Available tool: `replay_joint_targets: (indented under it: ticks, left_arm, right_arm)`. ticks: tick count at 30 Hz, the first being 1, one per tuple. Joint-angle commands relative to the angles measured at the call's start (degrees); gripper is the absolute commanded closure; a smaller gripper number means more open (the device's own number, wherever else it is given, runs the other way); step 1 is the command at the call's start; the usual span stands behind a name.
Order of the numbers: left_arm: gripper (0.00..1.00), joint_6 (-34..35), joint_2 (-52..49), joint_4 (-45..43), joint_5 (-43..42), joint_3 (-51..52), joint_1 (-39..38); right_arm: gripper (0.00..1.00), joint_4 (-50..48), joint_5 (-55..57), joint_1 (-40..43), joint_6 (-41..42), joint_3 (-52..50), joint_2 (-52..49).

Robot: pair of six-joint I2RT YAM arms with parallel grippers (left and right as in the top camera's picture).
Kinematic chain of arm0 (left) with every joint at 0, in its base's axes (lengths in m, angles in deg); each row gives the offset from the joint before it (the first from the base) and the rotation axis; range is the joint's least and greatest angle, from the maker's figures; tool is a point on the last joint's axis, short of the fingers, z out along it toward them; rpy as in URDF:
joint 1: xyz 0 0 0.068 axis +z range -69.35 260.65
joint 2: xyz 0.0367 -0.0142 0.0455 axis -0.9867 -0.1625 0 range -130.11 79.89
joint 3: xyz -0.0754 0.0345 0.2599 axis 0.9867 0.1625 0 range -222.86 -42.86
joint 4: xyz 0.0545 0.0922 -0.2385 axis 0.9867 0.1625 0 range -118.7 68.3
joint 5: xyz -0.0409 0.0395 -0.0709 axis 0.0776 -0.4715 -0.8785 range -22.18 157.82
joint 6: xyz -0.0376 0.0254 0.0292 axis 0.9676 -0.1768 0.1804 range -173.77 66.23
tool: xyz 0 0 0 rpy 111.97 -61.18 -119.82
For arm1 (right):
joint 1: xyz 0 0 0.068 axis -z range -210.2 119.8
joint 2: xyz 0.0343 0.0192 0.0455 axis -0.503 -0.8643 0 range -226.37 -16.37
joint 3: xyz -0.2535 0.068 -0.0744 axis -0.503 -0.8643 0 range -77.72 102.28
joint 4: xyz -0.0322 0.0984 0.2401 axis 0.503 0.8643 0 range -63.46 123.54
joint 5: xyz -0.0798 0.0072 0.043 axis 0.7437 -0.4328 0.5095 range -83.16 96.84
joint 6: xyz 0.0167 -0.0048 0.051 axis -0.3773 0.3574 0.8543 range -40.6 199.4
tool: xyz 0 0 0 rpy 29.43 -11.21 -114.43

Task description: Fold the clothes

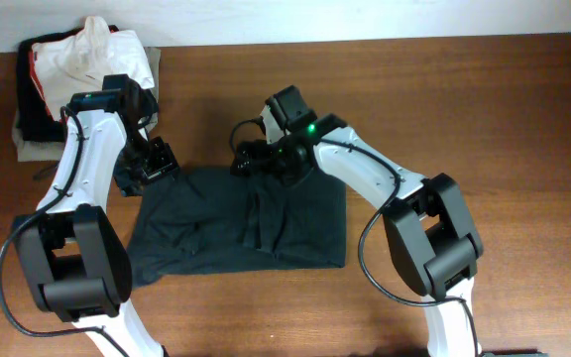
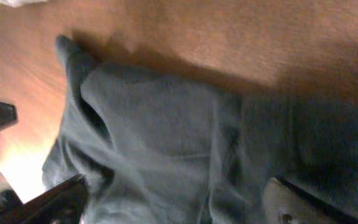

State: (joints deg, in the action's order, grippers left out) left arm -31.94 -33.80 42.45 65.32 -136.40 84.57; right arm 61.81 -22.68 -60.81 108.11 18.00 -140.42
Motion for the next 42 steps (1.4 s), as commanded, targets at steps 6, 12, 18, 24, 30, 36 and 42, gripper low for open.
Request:
replay_joint_targets:
  ticks: [6, 12, 18, 24, 30, 36, 42]
  left_arm:
    - [0.32, -0.9, 1.6, -0.2, 0.4, -1.0, -0.2]
    - [0.32, -0.9, 1.6, 0.1, 0.4, -1.0, -0.2]
    - [0.32, -0.9, 1.6, 0.3, 0.4, -1.0, -0.2]
    - [0.32, -0.9, 1.6, 0.3, 0.4, -1.0, -0.2]
    - [0.31, -0.9, 1.6, 0.3, 0.4, -1.0, -0.2]
    - [0.32, -1.0, 1.6, 0.4, 0.4, -1.0, -0.2]
    - [0.26, -1.0, 1.6, 0.5, 0.4, -1.0, -0.2]
  right_arm:
    - [0.24, 32.5, -1.2, 3.9, -14.6, 11.2, 1.7]
    - [0.54, 20.3, 0.1, -3.8, -7.0, -3.5, 1.7]
    - [0.71, 7.8, -0.9, -11.2, 0.5, -13.7, 1.7]
    - [0.73, 16.2, 8.5, -15.1, 0.8, -6.3, 2.2]
    - [0.5, 33.0, 20.3, -10.8, 0.8, 0.7, 5.9]
    - [0.23, 37.6, 22.9, -1.9, 1.7, -0.5, 7.0]
    - [0.2, 34.5, 22.7, 5.6, 1.8, -7.5, 7.0]
